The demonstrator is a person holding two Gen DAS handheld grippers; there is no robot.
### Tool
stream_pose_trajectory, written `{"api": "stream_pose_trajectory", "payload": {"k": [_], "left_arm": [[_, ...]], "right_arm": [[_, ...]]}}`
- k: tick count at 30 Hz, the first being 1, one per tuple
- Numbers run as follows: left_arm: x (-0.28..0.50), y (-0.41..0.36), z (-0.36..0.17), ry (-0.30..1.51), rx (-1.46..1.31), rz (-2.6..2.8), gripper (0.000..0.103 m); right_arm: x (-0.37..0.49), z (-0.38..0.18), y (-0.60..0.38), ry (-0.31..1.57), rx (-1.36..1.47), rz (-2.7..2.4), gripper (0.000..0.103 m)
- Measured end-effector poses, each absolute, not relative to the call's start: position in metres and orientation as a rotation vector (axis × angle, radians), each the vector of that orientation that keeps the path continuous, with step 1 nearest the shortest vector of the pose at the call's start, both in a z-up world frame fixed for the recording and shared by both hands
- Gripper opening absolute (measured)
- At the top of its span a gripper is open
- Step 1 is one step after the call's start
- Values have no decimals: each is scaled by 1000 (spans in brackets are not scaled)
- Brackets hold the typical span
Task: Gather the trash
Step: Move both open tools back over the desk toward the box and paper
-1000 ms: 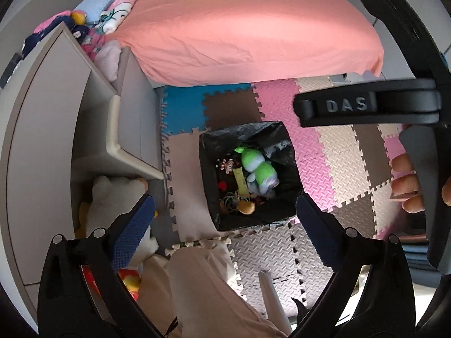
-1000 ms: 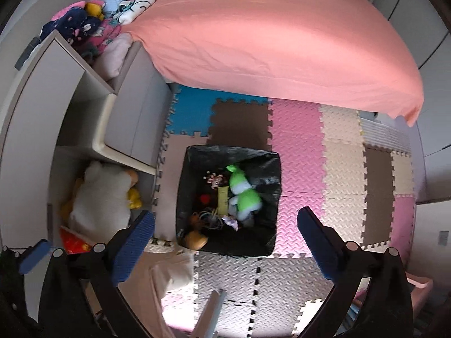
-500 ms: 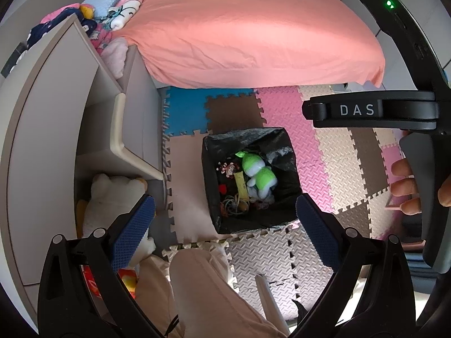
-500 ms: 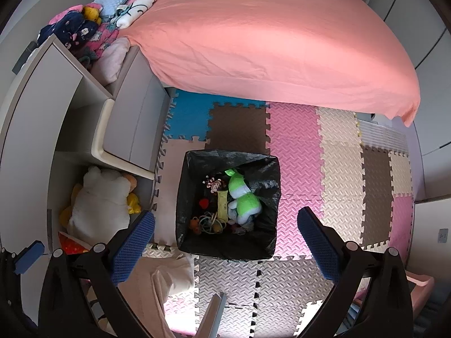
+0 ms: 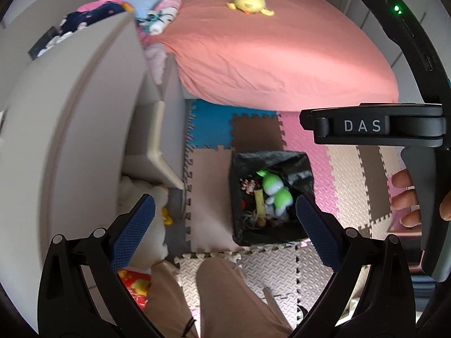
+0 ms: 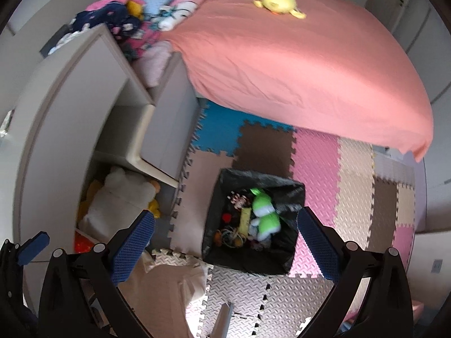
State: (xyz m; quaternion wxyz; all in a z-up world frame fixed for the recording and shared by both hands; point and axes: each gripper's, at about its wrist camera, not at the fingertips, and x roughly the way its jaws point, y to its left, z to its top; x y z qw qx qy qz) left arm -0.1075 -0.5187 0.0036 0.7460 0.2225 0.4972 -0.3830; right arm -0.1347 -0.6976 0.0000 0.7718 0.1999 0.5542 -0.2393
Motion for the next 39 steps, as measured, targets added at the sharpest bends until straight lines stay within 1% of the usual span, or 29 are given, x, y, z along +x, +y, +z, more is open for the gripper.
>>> {"api": "stream_pose_trajectory", "payload": {"k": [6, 16, 28, 38, 39], "left_arm": [[-63, -474, 27, 1063, 416, -769, 97], [30, -358, 52, 1032, 290, -556, 97], [117, -212, 62, 1027, 140, -334, 97], [176, -126, 62, 1036, 93, -261, 97], [181, -121, 62, 1038, 93, -257, 97]], "right_arm": [[-77, 30, -652, 1178, 354, -421, 101], [34, 68, -554, 1143, 245, -224, 101], [154, 71, -430, 1168, 133, -22, 101], [233, 67, -353, 1194, 102, 62, 100], [242, 67, -347, 1197, 113, 70, 97]]}}
